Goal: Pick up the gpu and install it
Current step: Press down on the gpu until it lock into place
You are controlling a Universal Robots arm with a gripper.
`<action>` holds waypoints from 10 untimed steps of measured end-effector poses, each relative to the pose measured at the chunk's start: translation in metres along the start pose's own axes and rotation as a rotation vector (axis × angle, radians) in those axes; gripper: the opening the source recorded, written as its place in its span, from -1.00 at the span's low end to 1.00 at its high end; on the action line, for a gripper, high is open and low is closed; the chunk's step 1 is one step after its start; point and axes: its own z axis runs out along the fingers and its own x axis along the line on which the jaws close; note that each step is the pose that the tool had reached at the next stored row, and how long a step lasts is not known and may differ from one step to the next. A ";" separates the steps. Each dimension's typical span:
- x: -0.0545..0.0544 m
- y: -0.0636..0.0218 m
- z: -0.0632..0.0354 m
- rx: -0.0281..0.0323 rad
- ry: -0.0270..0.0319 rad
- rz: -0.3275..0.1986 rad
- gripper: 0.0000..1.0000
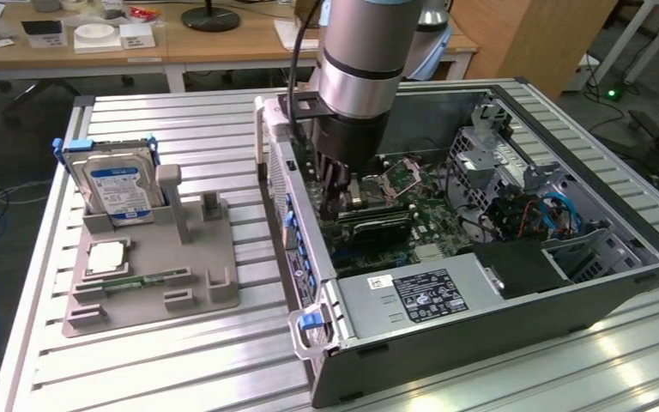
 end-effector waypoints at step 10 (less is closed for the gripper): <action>0.000 -0.0074 0.0076 0.0000 0.0008 0.000 -0.79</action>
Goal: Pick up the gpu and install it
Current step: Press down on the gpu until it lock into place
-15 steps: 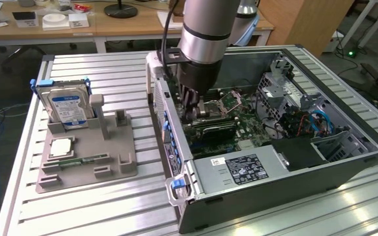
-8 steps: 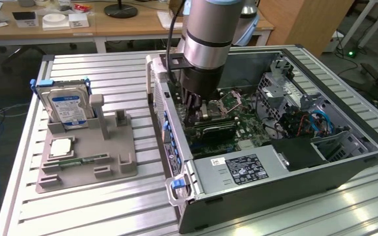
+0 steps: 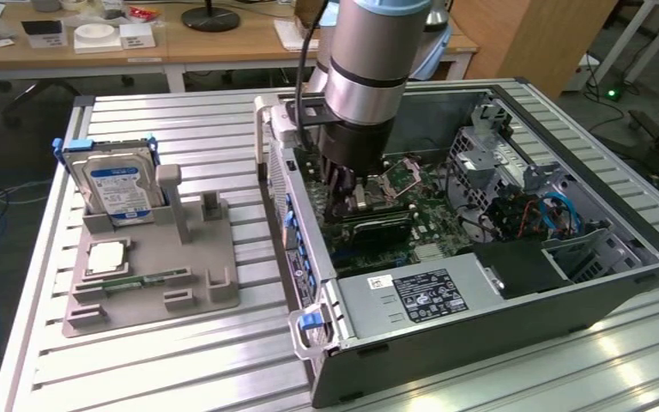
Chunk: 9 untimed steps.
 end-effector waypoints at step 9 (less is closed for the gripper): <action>0.000 -0.0087 0.0036 0.0001 0.0002 0.000 -0.79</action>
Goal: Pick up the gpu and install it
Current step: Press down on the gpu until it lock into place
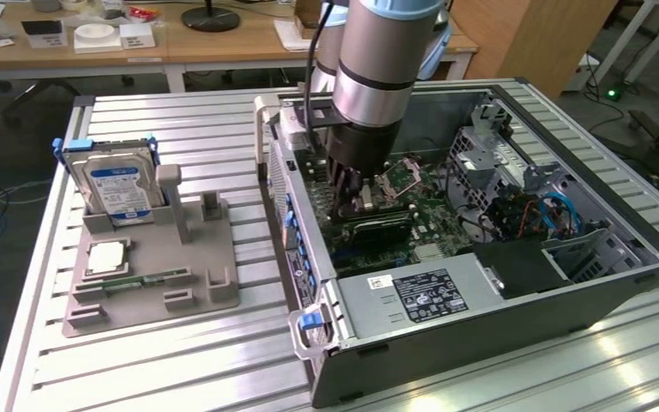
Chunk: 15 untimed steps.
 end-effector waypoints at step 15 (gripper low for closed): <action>0.000 -0.0005 0.0066 0.0010 -0.0023 0.000 -0.79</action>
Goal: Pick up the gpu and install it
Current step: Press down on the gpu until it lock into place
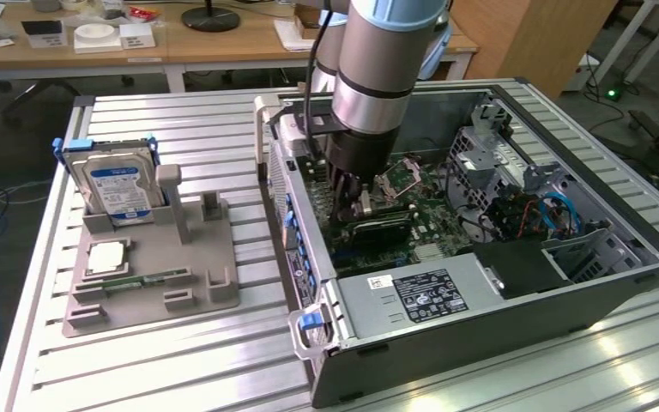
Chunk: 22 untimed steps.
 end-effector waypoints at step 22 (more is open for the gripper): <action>0.000 -0.0312 -0.0047 -0.0017 0.0023 0.000 -0.79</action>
